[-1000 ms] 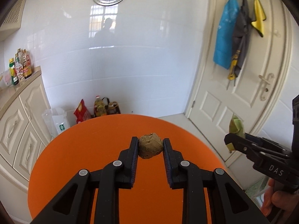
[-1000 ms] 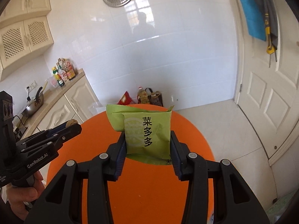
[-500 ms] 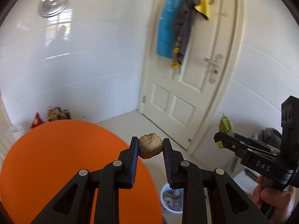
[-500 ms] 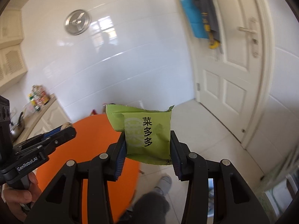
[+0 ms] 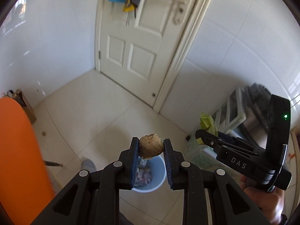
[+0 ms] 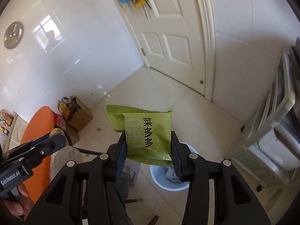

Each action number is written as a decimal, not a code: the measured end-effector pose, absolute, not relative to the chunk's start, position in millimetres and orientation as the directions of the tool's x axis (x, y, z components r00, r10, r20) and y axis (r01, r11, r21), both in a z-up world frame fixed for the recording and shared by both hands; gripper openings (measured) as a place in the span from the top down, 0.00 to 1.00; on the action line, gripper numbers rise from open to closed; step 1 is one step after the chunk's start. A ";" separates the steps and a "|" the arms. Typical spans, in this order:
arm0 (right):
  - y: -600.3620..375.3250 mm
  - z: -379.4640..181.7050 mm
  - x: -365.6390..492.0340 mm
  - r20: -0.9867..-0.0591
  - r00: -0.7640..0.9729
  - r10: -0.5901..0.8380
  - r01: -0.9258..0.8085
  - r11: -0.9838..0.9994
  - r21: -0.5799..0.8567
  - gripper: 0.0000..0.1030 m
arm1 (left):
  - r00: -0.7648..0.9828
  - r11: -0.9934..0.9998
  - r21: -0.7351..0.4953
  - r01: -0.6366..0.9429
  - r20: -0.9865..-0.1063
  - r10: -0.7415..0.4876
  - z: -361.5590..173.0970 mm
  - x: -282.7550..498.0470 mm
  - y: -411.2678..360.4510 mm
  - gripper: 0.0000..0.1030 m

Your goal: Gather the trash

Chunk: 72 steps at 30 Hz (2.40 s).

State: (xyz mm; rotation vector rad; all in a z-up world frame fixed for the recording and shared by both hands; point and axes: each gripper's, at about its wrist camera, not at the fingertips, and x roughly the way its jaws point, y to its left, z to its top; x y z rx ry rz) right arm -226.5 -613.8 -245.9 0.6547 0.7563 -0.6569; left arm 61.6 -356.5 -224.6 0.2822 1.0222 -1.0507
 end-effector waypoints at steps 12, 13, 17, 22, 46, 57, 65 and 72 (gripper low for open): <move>-660.2 -346.7 -214.1 -0.868 0.476 -0.143 0.782 0.521 0.343 0.56 | -0.093 0.531 -0.321 0.785 -0.907 -0.411 -323.2 117.8 -461.6 0.78; -661.9 -352.8 -213.0 -0.870 0.475 -0.130 0.783 0.514 0.350 0.55 | -0.099 0.534 -0.322 0.782 -0.910 -0.403 -328.2 131.5 -480.9 0.78; -673.6 -372.9 -211.7 -0.884 0.457 -0.102 0.803 0.475 0.361 0.38 | -0.105 0.568 -0.302 0.765 -0.930 -0.353 -350.1 153.9 -507.1 0.46; -680.2 -385.9 -217.8 -0.888 0.448 -0.101 0.826 0.426 0.369 0.10 | -0.089 0.613 -0.286 0.736 -0.939 -0.331 -365.3 166.1 -521.3 0.30; -593.6 -216.4 -204.5 -0.756 0.566 -0.329 0.761 0.561 0.326 0.00 | 0.334 0.682 -0.141 0.717 -0.790 -0.515 -195.3 61.4 -369.5 0.08; -435.5 -83.5 -143.5 -0.550 0.778 -0.304 0.516 0.809 0.282 0.00 | 0.701 0.862 -0.074 0.502 -0.548 -0.455 -88.2 -19.7 -170.1 0.01; -310.1 -43.2 -97.2 -0.473 0.855 -0.212 0.327 0.929 0.175 0.00 | 0.853 0.959 -0.019 0.283 -0.452 -0.261 -68.6 -108.6 -60.4 0.01; -228.2 -37.4 -80.4 -0.452 0.877 -0.160 0.217 0.973 0.077 0.00 | 0.898 0.991 -0.014 0.135 -0.420 -0.128 -72.6 -187.4 -12.0 0.01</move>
